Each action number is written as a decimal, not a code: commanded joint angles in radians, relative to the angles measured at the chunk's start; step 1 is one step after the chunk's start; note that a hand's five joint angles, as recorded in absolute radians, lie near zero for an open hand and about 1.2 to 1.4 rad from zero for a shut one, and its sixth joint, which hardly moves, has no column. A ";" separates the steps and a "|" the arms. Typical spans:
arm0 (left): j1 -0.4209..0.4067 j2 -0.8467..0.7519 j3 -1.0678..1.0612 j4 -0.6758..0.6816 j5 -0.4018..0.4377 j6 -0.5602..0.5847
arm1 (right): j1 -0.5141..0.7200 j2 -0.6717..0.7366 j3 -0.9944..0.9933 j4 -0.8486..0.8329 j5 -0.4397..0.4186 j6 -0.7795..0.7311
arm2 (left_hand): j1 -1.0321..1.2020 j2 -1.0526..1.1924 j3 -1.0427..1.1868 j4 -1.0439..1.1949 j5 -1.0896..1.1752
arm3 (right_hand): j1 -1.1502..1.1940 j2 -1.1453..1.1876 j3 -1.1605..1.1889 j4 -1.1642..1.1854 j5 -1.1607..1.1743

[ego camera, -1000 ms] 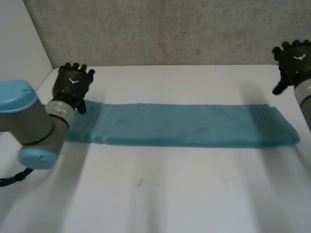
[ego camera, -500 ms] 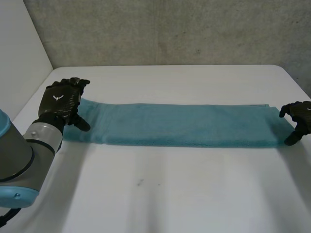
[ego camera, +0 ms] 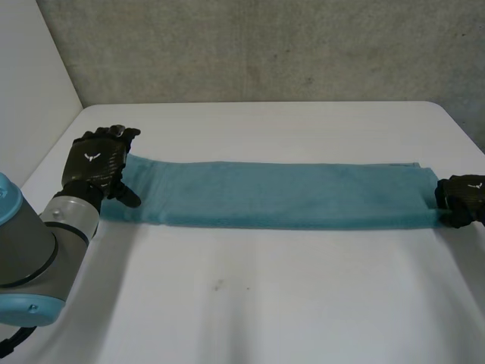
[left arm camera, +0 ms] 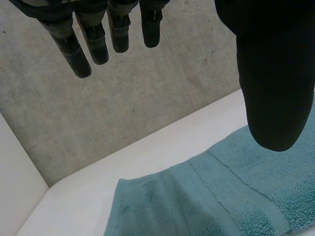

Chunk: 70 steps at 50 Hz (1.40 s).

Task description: Fold the laundry

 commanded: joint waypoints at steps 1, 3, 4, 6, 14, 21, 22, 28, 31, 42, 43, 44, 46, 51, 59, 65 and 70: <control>0.000 0.000 -0.001 0.000 0.000 0.000 | -0.018 0.019 -0.054 -0.003 0.111 -0.011 | -0.023 -0.033 -0.044 -0.034 -0.047 | 0.567 0.431 0.435 0.434 0.469; 0.001 0.000 -0.001 0.000 0.000 0.000 | -0.027 0.023 -0.069 -0.006 0.169 -0.031 | -0.023 -0.033 -0.044 -0.034 -0.047 | 0.567 0.431 0.435 0.434 0.469; 0.001 0.000 -0.001 0.000 0.000 0.000 | -0.036 0.026 -0.091 -0.009 0.227 -0.062 | -0.023 -0.033 -0.044 -0.034 -0.047 | 0.567 0.431 0.435 0.434 0.469; 0.001 0.000 -0.003 -0.001 0.000 0.000 | -0.061 0.033 -0.120 -0.016 0.307 -0.123 | -0.023 -0.033 -0.044 -0.034 -0.047 | 0.567 0.431 0.435 0.434 0.469; 0.006 0.002 -0.003 -0.001 0.000 0.000 | -0.140 0.019 -0.154 -0.022 0.364 -0.284 | -0.023 -0.033 -0.044 -0.034 -0.047 | 0.567 0.431 0.435 0.434 0.469; 0.014 0.003 -0.001 0.000 0.000 0.000 | 0.010 -0.062 -0.187 -0.033 0.358 -0.208 | -0.023 -0.033 -0.044 -0.034 -0.047 | 0.567 0.431 0.435 0.434 0.469; 0.017 0.003 -0.003 0.000 0.000 0.000 | 0.039 -0.073 -0.193 -0.038 0.356 -0.197 | -0.023 -0.033 -0.044 -0.034 -0.047 | 0.567 0.431 0.435 0.434 0.469; 0.021 0.005 -0.003 0.002 -0.002 0.000 | 0.310 -0.107 -0.265 -0.094 0.318 -0.162 | -0.023 -0.033 -0.044 -0.034 -0.047 | 0.567 0.431 0.435 0.434 0.469; 0.023 0.005 -0.001 0.000 -0.002 0.000 | 0.457 -0.102 -0.325 -0.121 0.290 -0.162 | -0.023 -0.033 -0.044 -0.034 -0.047 | 0.567 0.431 0.435 0.434 0.469; 0.026 0.007 -0.003 0.000 -0.002 0.000 | 0.884 0.140 -0.569 -0.128 0.208 -0.162 | -0.023 -0.033 -0.044 -0.034 -0.047 | 0.567 0.431 0.435 0.434 0.469; 0.026 0.007 -0.003 0.000 -0.002 0.000 | 0.901 0.161 -0.585 -0.128 0.203 -0.162 | -0.023 -0.033 -0.044 -0.034 -0.047 | 0.567 0.431 0.435 0.434 0.469; 0.025 0.007 -0.003 0.000 -0.002 0.000 | 0.936 0.207 -0.610 -0.128 0.197 -0.163 | -0.023 -0.033 -0.044 -0.034 -0.047 | 0.567 0.431 0.435 0.434 0.469; 0.026 0.007 -0.003 0.000 -0.002 0.000 | 0.967 0.258 -0.631 -0.128 0.186 -0.163 | -0.023 -0.033 -0.044 -0.034 -0.047 | 0.567 0.431 0.435 0.434 0.469; 0.024 0.007 -0.004 0.000 -0.002 0.000 | 1.056 0.381 -0.661 -0.125 0.177 -0.172 | -0.023 -0.033 -0.044 -0.034 -0.047 | 0.567 0.431 0.435 0.434 0.469; 0.021 0.003 -0.003 -0.001 0.001 0.001 | 1.050 0.341 -0.663 -0.118 0.327 -0.175 | -0.023 -0.033 -0.044 -0.034 -0.047 | -0.654 -0.790 -0.786 -0.787 -0.753; 0.009 0.002 -0.004 -0.003 0.008 0.001 | 0.991 0.144 -0.542 -0.098 0.477 -0.084 | -0.023 -0.033 -0.044 -0.034 -0.047 | -0.654 -0.790 -0.786 -0.787 -0.753; -0.014 -0.003 -0.003 -0.004 0.011 0.003 | 0.877 0.002 -0.381 -0.050 0.478 0.065 | -0.023 -0.033 -0.044 -0.034 -0.047 | -0.654 -0.790 -0.786 -0.787 -0.753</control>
